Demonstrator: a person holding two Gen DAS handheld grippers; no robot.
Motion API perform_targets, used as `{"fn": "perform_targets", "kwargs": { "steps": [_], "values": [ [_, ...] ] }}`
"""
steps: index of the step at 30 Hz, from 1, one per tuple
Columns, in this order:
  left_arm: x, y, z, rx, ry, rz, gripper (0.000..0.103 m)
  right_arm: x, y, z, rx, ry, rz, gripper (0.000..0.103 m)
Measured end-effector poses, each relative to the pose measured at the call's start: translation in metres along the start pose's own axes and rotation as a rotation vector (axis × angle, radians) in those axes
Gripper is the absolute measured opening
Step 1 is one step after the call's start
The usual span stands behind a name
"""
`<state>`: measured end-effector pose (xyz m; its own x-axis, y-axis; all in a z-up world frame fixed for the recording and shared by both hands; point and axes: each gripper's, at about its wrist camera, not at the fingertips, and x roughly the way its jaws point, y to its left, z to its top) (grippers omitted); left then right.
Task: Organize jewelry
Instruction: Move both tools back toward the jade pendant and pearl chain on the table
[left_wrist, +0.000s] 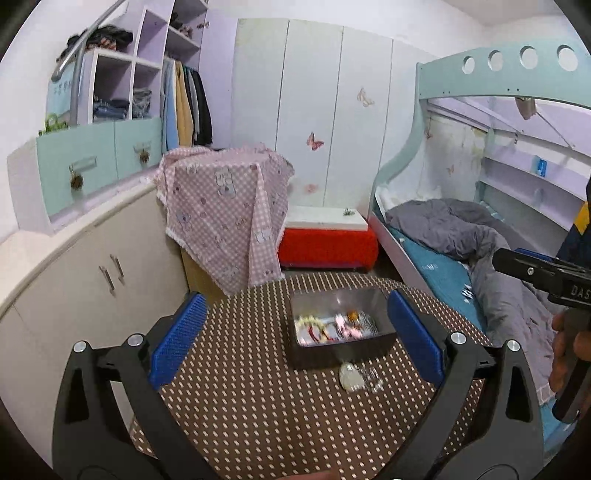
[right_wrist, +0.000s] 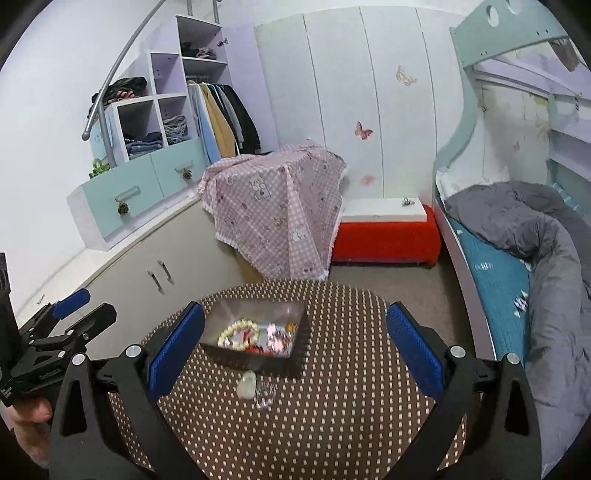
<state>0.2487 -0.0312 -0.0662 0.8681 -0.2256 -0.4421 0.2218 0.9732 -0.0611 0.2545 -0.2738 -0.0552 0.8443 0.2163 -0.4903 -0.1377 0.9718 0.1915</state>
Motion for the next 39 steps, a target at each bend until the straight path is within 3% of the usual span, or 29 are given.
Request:
{"fn": "perform_targets", "kwargs": {
  "steps": [10, 21, 26, 39],
  "values": [
    [0.023, -0.014, -0.041, 0.026, 0.109, -0.002, 0.096, 0.015, -0.009, -0.045, 0.036, 0.108, -0.021, 0.095],
    [0.101, -0.040, -0.086, 0.091, 0.311, 0.001, 0.096, 0.035, -0.031, -0.078, 0.092, 0.219, -0.039, 0.095],
    [0.130, -0.042, -0.097, 0.056, 0.379, 0.001, 0.096, 0.043, -0.038, -0.086, 0.100, 0.255, -0.037, 0.095],
    [0.141, -0.026, -0.102, 0.018, 0.419, 0.015, 0.090, 0.068, -0.034, -0.096, 0.090, 0.318, -0.025, 0.095]
  ]
}}
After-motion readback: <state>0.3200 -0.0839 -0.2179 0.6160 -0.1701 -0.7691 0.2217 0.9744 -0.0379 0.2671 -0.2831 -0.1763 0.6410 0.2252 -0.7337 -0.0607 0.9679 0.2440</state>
